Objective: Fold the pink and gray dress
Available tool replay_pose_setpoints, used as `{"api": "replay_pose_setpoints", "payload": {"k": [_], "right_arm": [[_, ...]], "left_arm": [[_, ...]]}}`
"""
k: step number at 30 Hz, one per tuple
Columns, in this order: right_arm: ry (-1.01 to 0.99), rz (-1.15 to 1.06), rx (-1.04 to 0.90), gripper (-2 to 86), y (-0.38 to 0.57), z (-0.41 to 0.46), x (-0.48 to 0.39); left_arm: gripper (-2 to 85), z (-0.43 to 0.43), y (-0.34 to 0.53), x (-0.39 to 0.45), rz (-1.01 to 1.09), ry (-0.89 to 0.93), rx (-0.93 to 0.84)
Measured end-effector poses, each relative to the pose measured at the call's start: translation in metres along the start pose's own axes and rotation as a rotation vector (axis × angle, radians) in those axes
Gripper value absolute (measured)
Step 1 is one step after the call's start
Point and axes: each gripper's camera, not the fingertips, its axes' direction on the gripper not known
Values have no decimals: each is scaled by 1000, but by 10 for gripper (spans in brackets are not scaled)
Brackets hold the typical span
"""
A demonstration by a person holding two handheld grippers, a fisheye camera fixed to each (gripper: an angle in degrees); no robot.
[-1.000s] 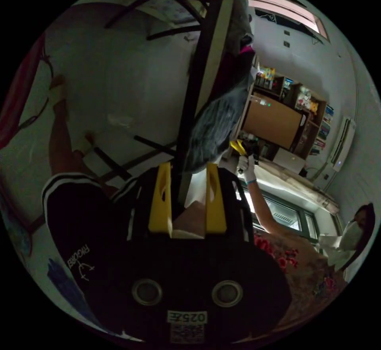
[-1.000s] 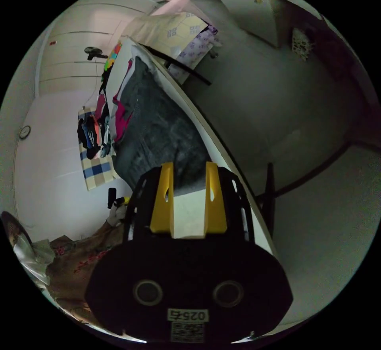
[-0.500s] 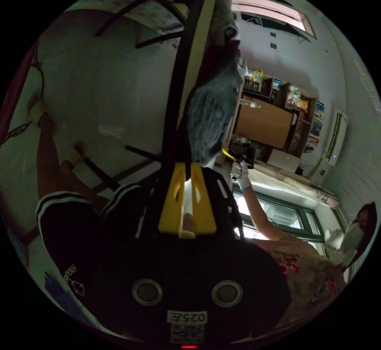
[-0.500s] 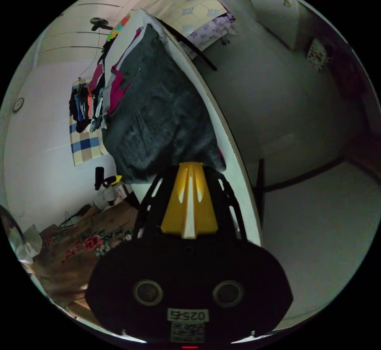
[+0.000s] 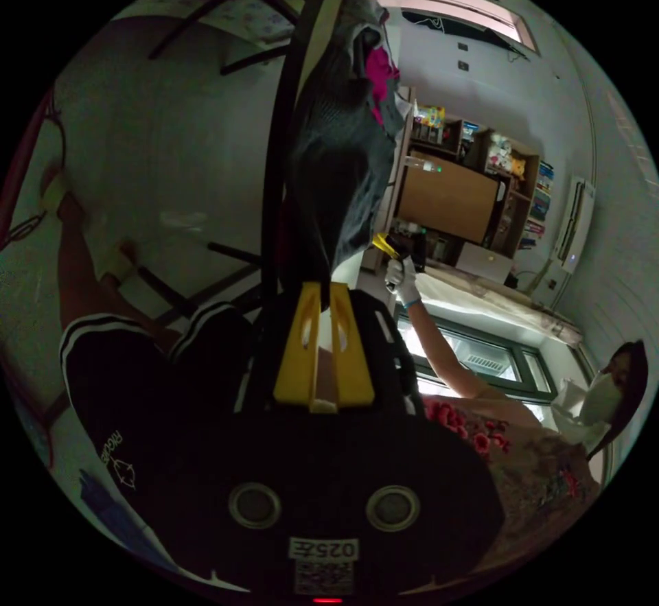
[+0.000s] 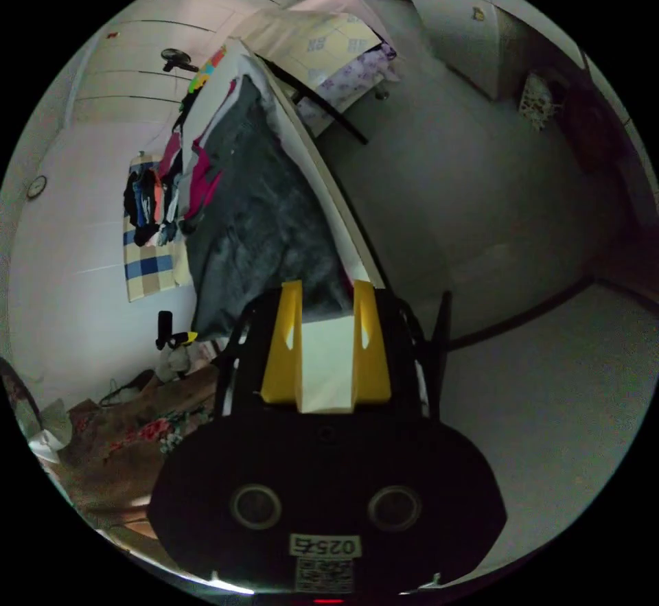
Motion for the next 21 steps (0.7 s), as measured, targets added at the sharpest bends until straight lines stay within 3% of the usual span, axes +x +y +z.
{"api": "replay_pose_setpoints", "payload": {"k": [21], "right_arm": [[67, -167, -102, 0, -11, 14, 4]], "left_arm": [[-16, -3, 27, -14, -33, -37, 0]]}}
